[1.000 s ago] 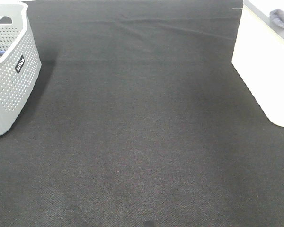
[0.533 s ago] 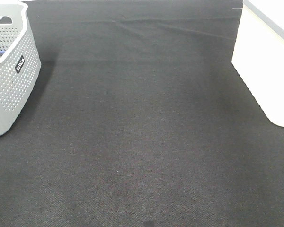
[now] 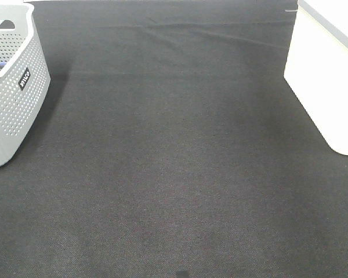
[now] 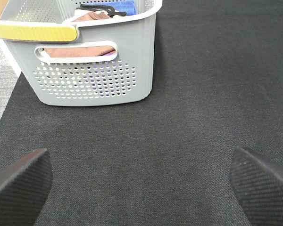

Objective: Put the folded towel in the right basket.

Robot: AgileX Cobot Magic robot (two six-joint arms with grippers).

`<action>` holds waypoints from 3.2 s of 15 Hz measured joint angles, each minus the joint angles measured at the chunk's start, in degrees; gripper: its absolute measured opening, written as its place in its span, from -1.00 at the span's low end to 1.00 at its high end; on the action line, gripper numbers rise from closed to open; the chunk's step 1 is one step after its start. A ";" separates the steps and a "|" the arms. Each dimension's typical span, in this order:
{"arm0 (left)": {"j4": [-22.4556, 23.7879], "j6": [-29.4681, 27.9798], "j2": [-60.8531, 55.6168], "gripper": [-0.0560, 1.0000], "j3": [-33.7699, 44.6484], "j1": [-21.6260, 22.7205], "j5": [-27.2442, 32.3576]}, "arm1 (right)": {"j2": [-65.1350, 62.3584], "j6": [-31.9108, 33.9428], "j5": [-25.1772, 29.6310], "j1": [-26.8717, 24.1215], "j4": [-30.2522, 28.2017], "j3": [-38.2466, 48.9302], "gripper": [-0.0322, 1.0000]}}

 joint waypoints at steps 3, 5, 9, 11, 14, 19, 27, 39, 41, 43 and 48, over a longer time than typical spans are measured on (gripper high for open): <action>0.00 0.00 0.00 0.95 0.00 0.00 0.00 | -4.47 -0.69 2.75 1.20 5.84 0.00 0.55; 0.00 0.00 0.00 0.95 0.00 0.00 0.00 | -6.13 -2.06 3.15 4.30 5.79 0.00 0.55; 0.00 0.00 0.00 0.95 0.00 0.00 0.00 | -11.75 -0.86 3.38 11.80 0.74 2.06 0.55; 0.00 0.00 0.00 0.95 0.00 0.00 0.00 | -17.82 0.52 3.38 12.03 0.34 7.91 0.55; 0.00 0.00 0.00 0.95 0.00 0.00 0.00 | -30.48 1.43 3.32 12.03 0.00 22.17 0.55; 0.00 0.00 0.00 0.95 0.00 0.00 0.00 | -52.65 1.55 3.44 12.03 0.00 49.33 0.55; 0.00 0.00 0.00 0.95 0.00 0.00 0.00 | -95.28 1.32 1.66 12.03 -0.63 86.06 0.55; 0.00 0.00 0.00 0.95 0.00 0.00 0.00 | -119.00 -2.69 -4.87 12.03 -1.20 91.56 0.55; 0.00 0.00 0.00 0.95 0.00 0.00 0.00 | -119.00 -2.69 -4.87 12.03 -1.20 91.56 0.55; 0.00 0.00 0.00 0.95 0.00 0.00 0.00 | -119.00 -2.69 -4.87 12.03 -1.20 91.56 0.55; 0.00 0.00 0.00 0.95 0.00 0.00 0.00 | -119.00 -2.69 -4.87 12.03 -1.20 91.56 0.55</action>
